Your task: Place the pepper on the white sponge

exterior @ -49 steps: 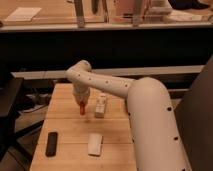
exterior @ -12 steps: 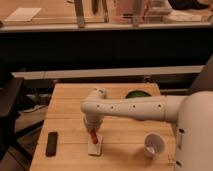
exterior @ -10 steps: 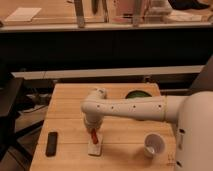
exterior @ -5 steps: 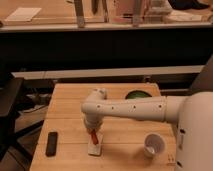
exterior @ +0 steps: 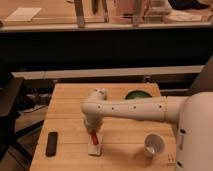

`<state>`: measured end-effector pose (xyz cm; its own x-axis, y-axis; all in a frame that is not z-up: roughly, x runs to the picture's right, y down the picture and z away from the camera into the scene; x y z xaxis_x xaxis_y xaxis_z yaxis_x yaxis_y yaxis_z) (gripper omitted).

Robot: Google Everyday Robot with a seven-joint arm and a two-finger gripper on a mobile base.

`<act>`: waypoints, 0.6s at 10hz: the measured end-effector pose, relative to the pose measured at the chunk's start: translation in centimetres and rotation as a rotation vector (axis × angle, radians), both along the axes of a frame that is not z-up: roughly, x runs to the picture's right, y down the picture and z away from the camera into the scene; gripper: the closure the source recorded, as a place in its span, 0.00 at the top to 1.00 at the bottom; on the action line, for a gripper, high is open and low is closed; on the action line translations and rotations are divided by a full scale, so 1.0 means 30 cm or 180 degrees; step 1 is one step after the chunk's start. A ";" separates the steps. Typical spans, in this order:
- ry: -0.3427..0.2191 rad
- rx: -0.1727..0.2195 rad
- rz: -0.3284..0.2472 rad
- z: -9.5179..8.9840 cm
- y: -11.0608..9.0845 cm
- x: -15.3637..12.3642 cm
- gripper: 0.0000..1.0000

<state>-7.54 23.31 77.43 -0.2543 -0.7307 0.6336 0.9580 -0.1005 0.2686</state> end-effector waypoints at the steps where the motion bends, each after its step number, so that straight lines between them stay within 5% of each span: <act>1: -0.0003 0.0000 -0.0002 0.000 0.001 0.000 0.07; 6: -0.0028 0.0000 -0.0021 -0.003 0.008 0.000 0.18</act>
